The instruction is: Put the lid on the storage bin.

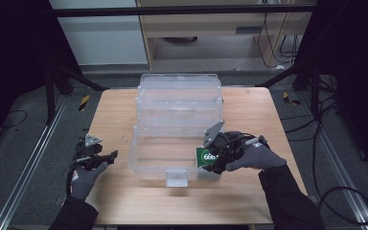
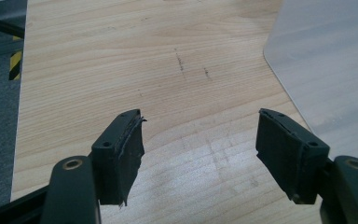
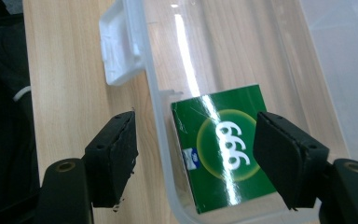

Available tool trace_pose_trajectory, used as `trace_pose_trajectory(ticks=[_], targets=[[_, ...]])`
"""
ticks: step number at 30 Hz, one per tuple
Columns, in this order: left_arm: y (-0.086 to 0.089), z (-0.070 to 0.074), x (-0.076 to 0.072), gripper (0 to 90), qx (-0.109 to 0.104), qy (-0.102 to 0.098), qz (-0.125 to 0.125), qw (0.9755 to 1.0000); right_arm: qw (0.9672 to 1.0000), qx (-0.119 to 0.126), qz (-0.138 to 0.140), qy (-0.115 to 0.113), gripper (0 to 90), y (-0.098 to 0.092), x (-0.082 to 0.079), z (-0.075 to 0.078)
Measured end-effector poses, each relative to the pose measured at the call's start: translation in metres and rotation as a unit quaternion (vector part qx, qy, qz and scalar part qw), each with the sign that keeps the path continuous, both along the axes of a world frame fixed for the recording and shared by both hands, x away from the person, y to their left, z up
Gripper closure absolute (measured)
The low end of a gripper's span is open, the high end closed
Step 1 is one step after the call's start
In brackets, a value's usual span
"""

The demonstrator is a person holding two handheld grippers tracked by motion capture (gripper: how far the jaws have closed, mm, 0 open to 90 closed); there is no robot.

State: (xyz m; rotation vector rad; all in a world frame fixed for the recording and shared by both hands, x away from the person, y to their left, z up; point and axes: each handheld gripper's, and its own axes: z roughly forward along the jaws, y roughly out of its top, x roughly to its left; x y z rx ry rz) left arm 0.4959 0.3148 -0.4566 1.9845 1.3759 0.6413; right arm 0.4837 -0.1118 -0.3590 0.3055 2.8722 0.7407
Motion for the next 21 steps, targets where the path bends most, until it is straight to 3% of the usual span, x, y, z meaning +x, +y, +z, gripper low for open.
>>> trace_pose_trajectory(ticks=[10,21], targets=[[0.001,0.0,0.0,31.2,0.002,-0.001,0.006,1.0,0.9998,0.006,0.017,0.007,32.3,0.025,0.001,-0.006],[0.001,0.0,0.0,31.4,0.0,-0.002,0.005,1.0,0.9989,-0.012,0.036,0.029,37.8,0.056,0.003,-0.02]])
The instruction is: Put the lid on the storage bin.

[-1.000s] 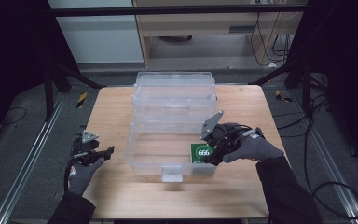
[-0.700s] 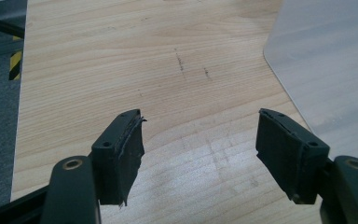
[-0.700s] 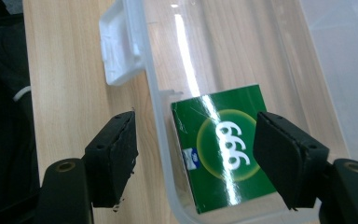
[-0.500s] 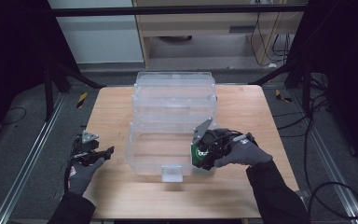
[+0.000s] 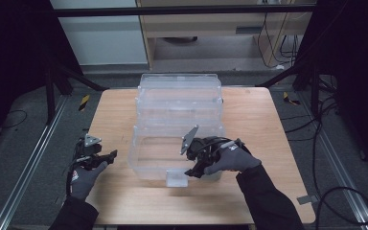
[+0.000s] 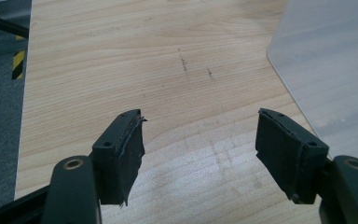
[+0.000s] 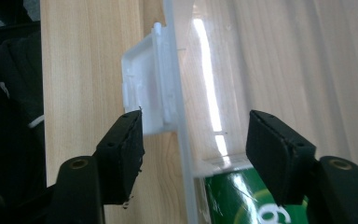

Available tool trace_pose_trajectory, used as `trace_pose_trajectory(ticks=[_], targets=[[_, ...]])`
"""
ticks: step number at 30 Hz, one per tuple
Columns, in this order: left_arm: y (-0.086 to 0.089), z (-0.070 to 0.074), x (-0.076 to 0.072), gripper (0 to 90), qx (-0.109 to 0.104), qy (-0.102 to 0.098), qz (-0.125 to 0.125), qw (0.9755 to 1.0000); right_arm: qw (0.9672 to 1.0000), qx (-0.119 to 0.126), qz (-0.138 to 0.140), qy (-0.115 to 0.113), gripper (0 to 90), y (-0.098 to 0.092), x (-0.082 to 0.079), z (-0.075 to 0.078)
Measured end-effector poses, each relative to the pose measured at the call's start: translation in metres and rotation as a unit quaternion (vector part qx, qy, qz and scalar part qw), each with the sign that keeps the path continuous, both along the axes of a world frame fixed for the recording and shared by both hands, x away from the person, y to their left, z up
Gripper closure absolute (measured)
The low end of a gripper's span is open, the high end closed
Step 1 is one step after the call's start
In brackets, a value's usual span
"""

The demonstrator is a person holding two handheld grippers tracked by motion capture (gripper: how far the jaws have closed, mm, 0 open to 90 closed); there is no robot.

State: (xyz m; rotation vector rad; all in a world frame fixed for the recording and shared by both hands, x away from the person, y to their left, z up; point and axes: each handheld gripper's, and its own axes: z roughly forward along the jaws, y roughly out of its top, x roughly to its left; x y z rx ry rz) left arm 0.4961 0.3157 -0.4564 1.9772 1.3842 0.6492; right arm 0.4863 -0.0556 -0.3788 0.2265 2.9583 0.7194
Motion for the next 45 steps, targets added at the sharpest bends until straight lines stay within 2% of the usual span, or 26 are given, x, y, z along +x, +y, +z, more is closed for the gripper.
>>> trace_pose_trajectory(ticks=[4,14,17,20,26,33,39,43,45], targets=[[0.0,0.001,-0.001,31.5,0.0,-0.003,0.0,1.0,0.9998,-0.014,0.002,0.013,41.8,0.006,0.0,-0.007],[0.0,0.003,-0.002,31.5,0.0,-0.007,-0.003,1.0,0.9994,-0.017,-0.008,0.029,51.5,0.009,-0.002,-0.019],[0.0,0.003,-0.002,31.8,-0.001,-0.007,-0.003,1.0,0.9987,-0.015,-0.018,0.046,55.3,0.007,0.0,-0.027],[0.0,0.003,-0.002,32.1,-0.001,-0.006,-0.004,1.0,0.9989,-0.003,-0.022,0.042,57.0,0.005,0.0,-0.028],[-0.001,0.006,-0.003,32.8,-0.003,-0.012,-0.009,0.9999,0.9985,-0.014,-0.018,0.049,62.3,0.009,-0.003,-0.03],[-0.002,0.019,-0.006,33.6,-0.007,-0.03,-0.021,0.9993,0.9983,-0.017,-0.022,0.052,62.3,0.01,-0.003,-0.031],[-0.003,0.036,-0.008,34.8,-0.019,-0.051,-0.04,0.9977,0.9978,-0.006,-0.036,0.055,62.4,0.008,-0.004,-0.032],[-0.005,0.053,-0.008,36.1,-0.031,-0.07,-0.065,0.995,0.9976,-0.006,-0.04,0.056,62.4,0.009,-0.004,-0.032],[-0.008,0.062,-0.008,37.2,-0.027,-0.078,-0.084,0.993,0.9977,-0.006,-0.039,0.056,62.5,0.009,-0.004,-0.032]])
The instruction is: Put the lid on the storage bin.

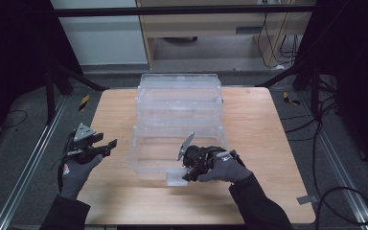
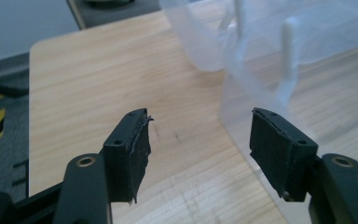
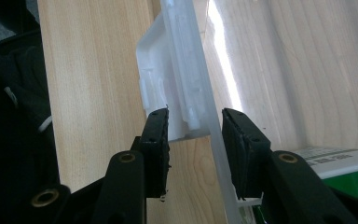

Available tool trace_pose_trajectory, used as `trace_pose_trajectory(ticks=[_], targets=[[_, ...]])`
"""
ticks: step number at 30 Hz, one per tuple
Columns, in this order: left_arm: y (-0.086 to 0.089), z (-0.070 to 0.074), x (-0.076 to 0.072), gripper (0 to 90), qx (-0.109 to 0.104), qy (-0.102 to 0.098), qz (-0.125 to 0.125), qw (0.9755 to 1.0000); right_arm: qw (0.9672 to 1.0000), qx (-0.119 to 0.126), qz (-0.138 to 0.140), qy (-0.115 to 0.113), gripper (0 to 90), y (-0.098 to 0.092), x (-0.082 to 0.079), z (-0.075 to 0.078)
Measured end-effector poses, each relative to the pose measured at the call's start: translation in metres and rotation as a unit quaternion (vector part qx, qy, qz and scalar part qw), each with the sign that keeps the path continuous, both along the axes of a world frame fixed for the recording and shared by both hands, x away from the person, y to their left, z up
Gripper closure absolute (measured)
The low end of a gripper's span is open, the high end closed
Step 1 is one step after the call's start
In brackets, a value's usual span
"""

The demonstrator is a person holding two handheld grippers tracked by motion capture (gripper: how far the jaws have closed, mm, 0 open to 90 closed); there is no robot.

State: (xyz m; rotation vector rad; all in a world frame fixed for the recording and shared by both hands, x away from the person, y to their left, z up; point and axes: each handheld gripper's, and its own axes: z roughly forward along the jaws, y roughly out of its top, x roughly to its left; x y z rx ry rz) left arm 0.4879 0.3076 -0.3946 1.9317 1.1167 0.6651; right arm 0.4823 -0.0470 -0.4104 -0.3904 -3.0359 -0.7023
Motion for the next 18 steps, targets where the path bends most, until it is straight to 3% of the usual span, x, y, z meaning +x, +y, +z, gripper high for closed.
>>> trace_pose_trajectory(ticks=[6,10,11,13,16,17,18], targets=[[-0.009,0.025,0.005,39.9,0.018,-0.02,-0.055,0.9981,1.0,0.001,0.002,0.0,62.6,0.0,0.0,0.0],[-0.017,0.045,0.007,41.5,0.035,-0.042,-0.093,0.9942,1.0,-0.001,0.003,0.001,62.6,0.0,0.001,0.0],[-0.02,0.052,0.009,41.7,0.046,-0.053,-0.111,0.9913,1.0,0.0,0.003,0.002,62.6,0.0,0.001,0.0],[-0.025,0.059,0.01,41.9,0.05,-0.055,-0.128,0.989,1.0,0.0,0.004,0.002,62.6,0.0,0.001,0.0],[-0.033,0.067,0.012,43.1,0.053,-0.045,-0.153,0.9857,1.0,0.0,0.005,0.002,62.7,0.0,0.001,0.0],[-0.038,0.07,0.013,43.6,0.063,-0.043,-0.16,0.9841,1.0,0.0,0.005,0.002,62.7,0.0,0.001,0.0],[-0.044,0.075,0.015,43.6,0.083,-0.039,-0.172,0.9809,1.0,0.0,0.005,0.003,62.7,0.0,0.001,0.0]])
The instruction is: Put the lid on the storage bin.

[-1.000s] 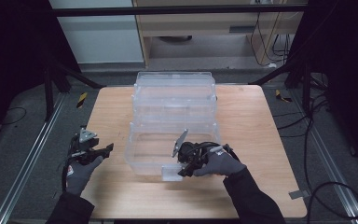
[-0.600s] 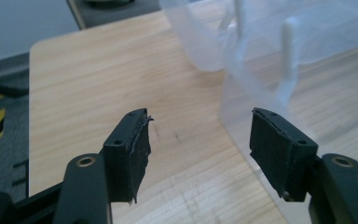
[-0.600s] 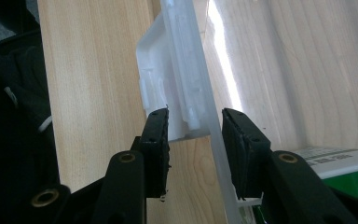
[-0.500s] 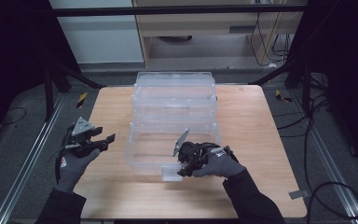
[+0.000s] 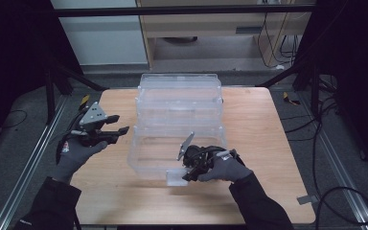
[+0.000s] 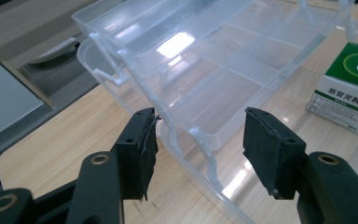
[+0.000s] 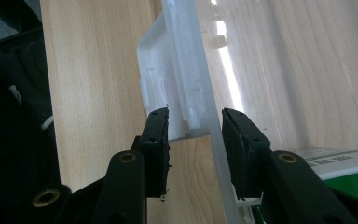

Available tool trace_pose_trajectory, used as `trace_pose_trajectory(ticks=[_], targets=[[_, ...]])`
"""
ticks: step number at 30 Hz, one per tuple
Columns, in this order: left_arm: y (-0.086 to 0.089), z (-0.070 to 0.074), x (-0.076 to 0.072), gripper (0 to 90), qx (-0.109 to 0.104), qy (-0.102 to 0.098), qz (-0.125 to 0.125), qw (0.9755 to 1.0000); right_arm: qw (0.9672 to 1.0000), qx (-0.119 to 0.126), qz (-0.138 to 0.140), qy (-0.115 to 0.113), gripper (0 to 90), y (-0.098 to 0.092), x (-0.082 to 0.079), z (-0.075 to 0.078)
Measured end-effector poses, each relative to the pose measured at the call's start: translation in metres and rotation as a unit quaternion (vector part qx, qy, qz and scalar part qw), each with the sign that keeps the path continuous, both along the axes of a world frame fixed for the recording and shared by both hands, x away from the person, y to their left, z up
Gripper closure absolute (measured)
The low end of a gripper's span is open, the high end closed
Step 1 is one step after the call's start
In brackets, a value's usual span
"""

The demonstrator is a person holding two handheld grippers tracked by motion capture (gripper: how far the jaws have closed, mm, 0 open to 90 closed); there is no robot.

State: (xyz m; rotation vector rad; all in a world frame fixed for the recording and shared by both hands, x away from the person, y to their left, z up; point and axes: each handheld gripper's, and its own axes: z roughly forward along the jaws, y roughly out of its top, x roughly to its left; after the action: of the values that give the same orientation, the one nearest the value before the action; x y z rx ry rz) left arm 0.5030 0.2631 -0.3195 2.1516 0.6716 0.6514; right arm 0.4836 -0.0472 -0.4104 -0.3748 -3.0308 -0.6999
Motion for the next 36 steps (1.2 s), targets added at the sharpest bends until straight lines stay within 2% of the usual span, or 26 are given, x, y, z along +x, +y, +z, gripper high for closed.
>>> trace_pose_trajectory(ticks=[5,9,12,17,19,20,23,28,33,36], targets=[[-0.015,0.01,0.005,43.6,0.031,-0.003,-0.029,0.9991,1.0,0.0,0.0,0.001,62.7,0.0,0.0,0.0],[-0.027,0.019,0.01,44.1,0.052,-0.014,-0.064,0.9965,1.0,0.001,0.0,0.002,62.7,0.0,0.001,0.0],[-0.038,0.024,0.014,44.8,0.072,-0.013,-0.089,0.9933,1.0,-0.001,0.0,0.004,62.7,0.0,0.001,0.0],[-0.055,0.032,0.021,46.0,0.121,-0.016,-0.121,0.9852,1.0,-0.001,0.0,0.006,62.7,0.0,0.001,0.0],[-0.058,0.037,0.024,47.0,0.122,-0.018,-0.13,0.9838,1.0,-0.001,0.001,0.006,62.7,0.0,0.001,0.0],[-0.059,0.039,0.025,47.6,0.122,-0.019,-0.131,0.9837,1.0,-0.001,0.002,0.006,62.7,0.0,0.001,0.0],[-0.064,0.045,0.03,47.9,0.136,-0.031,-0.139,0.9805,1.0,-0.001,0.003,0.007,62.7,0.0,0.001,0.0],[-0.069,0.051,0.038,49.6,0.138,-0.028,-0.152,0.9783,1.0,-0.002,0.004,0.008,62.7,0.0,0.002,0.0],[-0.077,0.051,0.051,51.0,0.164,-0.024,-0.152,0.9744,1.0,-0.003,0.005,0.006,62.7,0.001,0.002,0.0],[-0.082,0.051,0.058,52.5,0.181,-0.022,-0.157,0.9705,0.9999,-0.006,0.005,0.008,62.7,0.001,0.002,0.0]])
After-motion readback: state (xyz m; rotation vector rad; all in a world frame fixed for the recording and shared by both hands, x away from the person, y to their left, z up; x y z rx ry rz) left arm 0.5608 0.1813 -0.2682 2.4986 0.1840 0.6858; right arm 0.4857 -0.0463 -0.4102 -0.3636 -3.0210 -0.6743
